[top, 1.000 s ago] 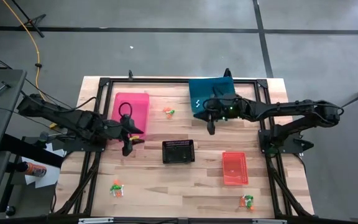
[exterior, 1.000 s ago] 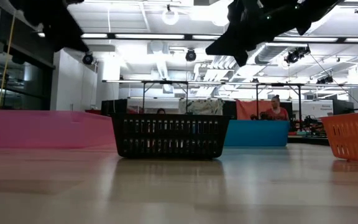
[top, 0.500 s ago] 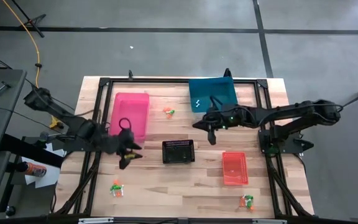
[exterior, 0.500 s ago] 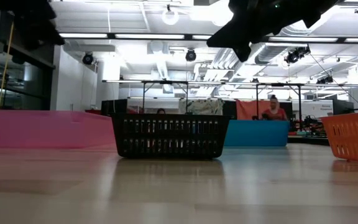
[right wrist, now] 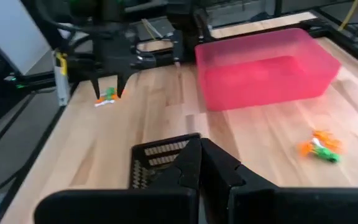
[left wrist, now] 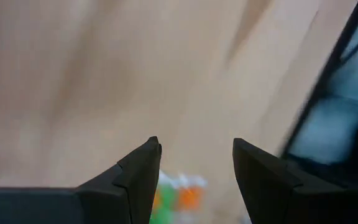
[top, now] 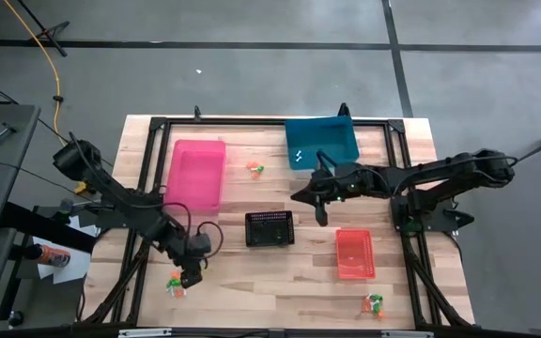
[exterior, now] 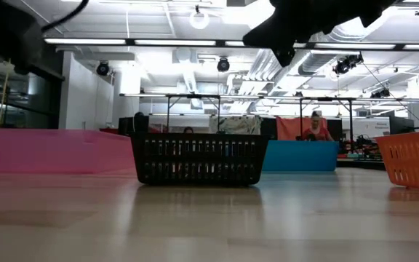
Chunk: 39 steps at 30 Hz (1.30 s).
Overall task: Sort Halloween decoration
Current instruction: Put the white bone toy into the blue bin
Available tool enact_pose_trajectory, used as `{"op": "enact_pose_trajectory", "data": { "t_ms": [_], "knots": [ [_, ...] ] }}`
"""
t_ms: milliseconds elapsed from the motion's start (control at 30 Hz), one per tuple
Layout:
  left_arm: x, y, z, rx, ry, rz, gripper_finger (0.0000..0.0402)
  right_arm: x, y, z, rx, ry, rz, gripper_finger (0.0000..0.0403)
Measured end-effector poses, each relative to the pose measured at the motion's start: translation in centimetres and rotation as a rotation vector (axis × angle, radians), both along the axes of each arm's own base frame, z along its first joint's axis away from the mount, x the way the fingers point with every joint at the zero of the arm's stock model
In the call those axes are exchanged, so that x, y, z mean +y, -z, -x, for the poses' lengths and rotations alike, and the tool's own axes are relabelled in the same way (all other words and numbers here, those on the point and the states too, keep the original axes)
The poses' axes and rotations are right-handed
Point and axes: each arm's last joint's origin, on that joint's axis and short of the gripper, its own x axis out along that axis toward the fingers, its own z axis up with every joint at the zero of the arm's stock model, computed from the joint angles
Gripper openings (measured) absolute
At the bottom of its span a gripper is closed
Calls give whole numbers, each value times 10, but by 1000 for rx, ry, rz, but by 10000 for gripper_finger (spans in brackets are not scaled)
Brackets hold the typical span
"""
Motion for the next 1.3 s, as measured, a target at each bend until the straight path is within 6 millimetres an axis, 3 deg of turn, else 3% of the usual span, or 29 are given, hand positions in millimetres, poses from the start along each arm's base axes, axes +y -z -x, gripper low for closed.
{"op": "enact_pose_trajectory", "data": {
  "t_ms": [133,300,567,700,867,1033,1300],
  "knots": [
    [-10,-3,1,101,-93,88,186,15,0,1,-2,-48,-21,0],
    [-20,-6,7,-7,-259,-13,186,40,-1,4,-10,-103,-20,0],
    [-48,4,29,-44,-359,-45,186,72,-1,13,-26,-36,47,0],
    [-60,14,29,-19,-334,-32,186,77,-3,15,-44,19,75,0],
    [-62,25,25,92,-328,-128,186,76,-4,15,-58,64,96,0],
    [-61,18,21,121,-318,-229,186,75,-4,15,-66,84,116,0],
    [-66,10,16,65,-397,-212,186,75,-5,15,-69,89,119,0]
  ]
}}
